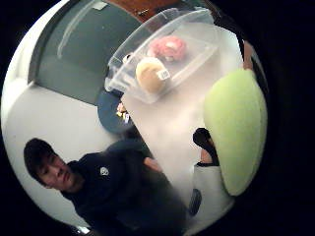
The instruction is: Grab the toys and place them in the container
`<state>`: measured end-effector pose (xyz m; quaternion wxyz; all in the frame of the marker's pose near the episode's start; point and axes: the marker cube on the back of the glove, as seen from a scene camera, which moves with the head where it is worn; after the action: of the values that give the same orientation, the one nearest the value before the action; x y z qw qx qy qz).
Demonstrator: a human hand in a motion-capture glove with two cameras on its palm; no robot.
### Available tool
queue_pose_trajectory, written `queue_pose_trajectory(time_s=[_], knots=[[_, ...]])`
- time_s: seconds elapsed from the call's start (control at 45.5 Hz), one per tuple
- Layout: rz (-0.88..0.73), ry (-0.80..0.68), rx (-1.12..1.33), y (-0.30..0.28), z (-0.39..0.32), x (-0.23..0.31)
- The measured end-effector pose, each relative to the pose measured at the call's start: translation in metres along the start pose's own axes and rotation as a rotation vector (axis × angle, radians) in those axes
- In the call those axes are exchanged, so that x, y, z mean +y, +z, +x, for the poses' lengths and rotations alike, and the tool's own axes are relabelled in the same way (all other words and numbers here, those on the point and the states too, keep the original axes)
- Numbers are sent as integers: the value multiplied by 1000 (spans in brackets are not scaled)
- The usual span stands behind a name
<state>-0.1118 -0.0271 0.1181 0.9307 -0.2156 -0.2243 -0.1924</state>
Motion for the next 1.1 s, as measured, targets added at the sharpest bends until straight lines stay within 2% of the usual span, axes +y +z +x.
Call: queue_pose_trajectory(time_s=[0.242, 0.527, 0.659, 0.857, 1.099], knots=[[85, -13, -69, -26, -40, -47], [319, -72, -187, -81, -115, -142], [273, -55, -149, -67, -136, -180], [-42, -24, -87, -13, -141, -202], [36, 27, -56, -42, -97, -166]])
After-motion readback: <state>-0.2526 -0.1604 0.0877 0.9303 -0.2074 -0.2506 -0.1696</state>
